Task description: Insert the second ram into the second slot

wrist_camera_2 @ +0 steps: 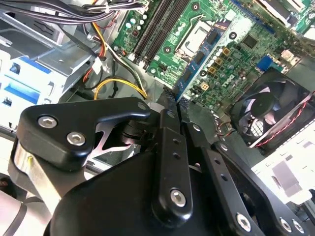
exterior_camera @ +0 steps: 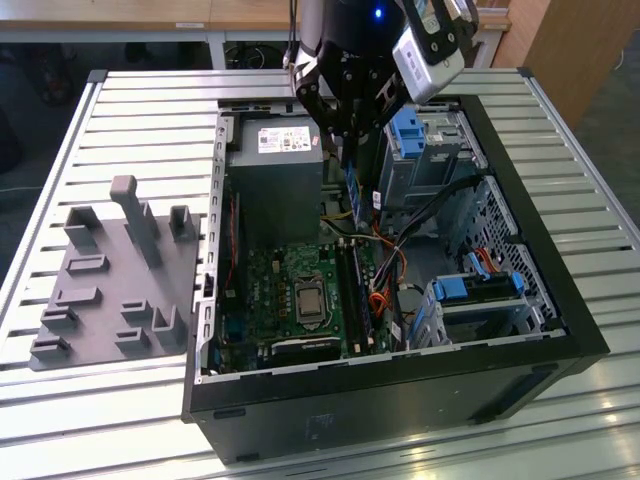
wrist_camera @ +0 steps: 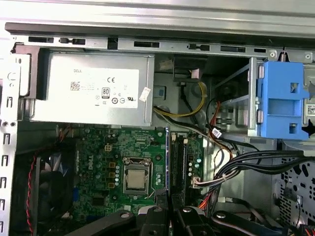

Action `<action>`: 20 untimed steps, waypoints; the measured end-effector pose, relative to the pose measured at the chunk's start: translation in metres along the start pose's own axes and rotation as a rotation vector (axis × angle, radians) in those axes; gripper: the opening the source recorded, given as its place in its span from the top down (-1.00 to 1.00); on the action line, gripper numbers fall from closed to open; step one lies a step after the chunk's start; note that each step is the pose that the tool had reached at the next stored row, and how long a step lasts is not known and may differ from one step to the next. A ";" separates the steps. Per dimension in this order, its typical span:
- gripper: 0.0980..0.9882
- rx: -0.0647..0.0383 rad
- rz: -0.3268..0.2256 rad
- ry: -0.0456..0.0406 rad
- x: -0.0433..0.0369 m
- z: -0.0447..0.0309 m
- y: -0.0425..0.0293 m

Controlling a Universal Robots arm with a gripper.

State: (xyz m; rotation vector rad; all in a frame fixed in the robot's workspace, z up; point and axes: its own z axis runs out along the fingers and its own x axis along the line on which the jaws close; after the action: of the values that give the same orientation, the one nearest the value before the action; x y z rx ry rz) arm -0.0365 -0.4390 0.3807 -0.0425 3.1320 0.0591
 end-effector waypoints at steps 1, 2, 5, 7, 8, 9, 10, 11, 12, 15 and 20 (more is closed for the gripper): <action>0.90 0.000 0.000 0.0000 0.0000 0.0003 0.0000; 0.90 0.000 0.000 0.0000 0.0000 0.0006 0.0000; 0.90 0.000 0.001 0.0000 0.0000 0.0013 0.0000; 0.90 0.000 0.001 0.0000 0.0000 0.0018 -0.0001; 0.90 0.000 0.001 0.0000 0.0001 0.0021 -0.0002; 0.90 0.000 0.001 0.0000 0.0001 0.0024 -0.0004; 0.90 0.000 0.001 0.0000 0.0001 0.0026 -0.0006; 0.90 0.000 0.001 0.0000 0.0001 0.0028 -0.0008; 0.90 0.000 0.001 0.0000 0.0001 0.0030 -0.0010; 0.90 0.000 0.001 0.0000 0.0001 0.0034 -0.0014; 0.90 0.000 0.001 0.0000 0.0001 0.0041 -0.0016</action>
State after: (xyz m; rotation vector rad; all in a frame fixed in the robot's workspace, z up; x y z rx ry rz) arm -0.0365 -0.4404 0.3765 -0.0417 3.1320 0.0590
